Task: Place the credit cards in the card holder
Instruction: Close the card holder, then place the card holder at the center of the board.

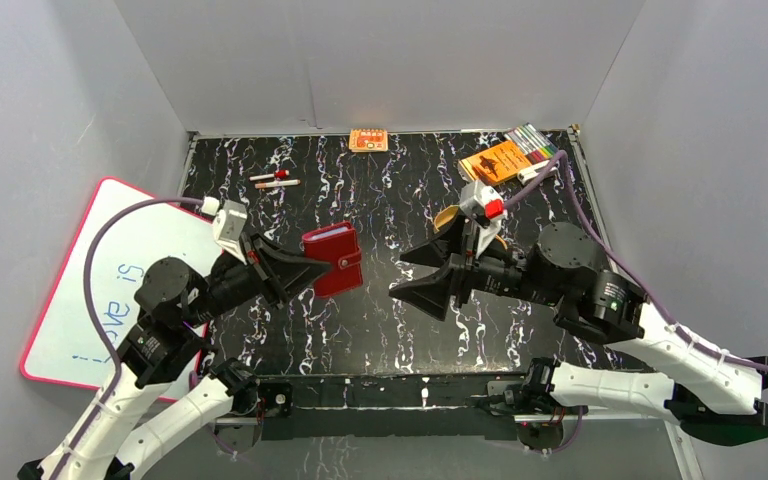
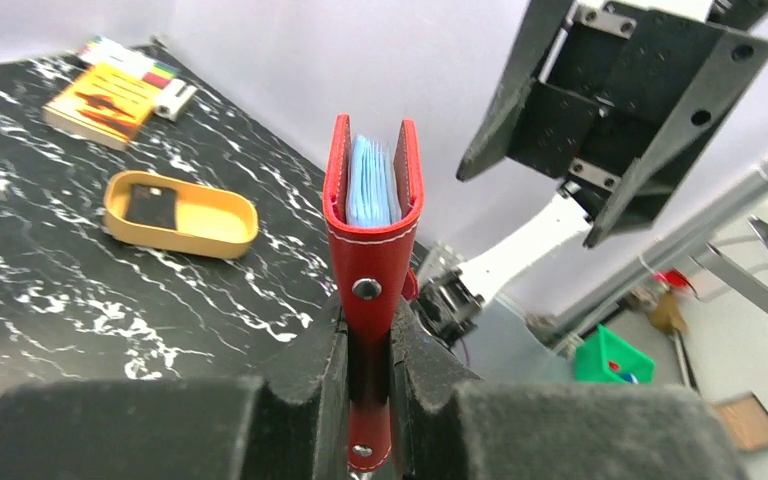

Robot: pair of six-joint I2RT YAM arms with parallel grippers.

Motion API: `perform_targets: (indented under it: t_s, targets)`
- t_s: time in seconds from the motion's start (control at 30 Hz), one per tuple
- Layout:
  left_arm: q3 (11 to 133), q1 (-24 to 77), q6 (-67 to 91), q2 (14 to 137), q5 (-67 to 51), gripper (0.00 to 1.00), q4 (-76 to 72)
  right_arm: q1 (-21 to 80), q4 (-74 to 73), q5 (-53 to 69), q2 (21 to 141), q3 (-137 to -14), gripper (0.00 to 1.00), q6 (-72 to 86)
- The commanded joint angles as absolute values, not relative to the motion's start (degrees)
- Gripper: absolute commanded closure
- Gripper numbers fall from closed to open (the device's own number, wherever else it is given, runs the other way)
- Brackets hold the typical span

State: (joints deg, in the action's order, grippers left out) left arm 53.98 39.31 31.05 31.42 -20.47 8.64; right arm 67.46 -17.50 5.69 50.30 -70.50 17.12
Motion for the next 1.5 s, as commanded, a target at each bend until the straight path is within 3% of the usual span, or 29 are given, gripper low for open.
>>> perform_targets:
  t_s: [0.0,0.17,0.63,0.97,1.23,1.27,1.37,1.47]
  targets:
    - [51.57,39.64,34.98,29.23,-32.42,1.00,0.71,67.19,-7.13,12.09,50.46,-65.79,0.25,17.81]
    - [50.18,39.64,39.74,29.36,-37.18,1.00,-7.31,67.16,6.21,17.05,50.15,-60.25,0.25,23.59]
    - [48.86,39.64,45.00,31.46,-38.91,1.00,-15.91,67.16,13.39,18.73,50.16,-57.04,0.30,28.84]
    - [48.27,39.62,47.52,32.64,-39.86,1.00,-19.77,67.22,20.23,20.58,53.38,-55.40,0.53,33.21]
    - [47.43,39.64,47.37,32.15,-38.42,1.00,-18.17,67.16,20.87,19.85,54.31,-55.45,0.95,32.53]
    - [47.50,39.64,47.22,32.04,-37.99,0.87,-17.48,67.16,19.60,19.16,54.13,-55.96,1.00,31.69]
    - [47.36,39.62,47.03,31.78,-37.20,0.55,-16.00,67.16,14.48,15.63,53.38,-57.64,1.00,29.11]
    - [45.99,39.62,48.29,31.67,-37.33,0.44,-17.58,67.19,12.42,12.14,52.64,-57.60,1.00,28.11]
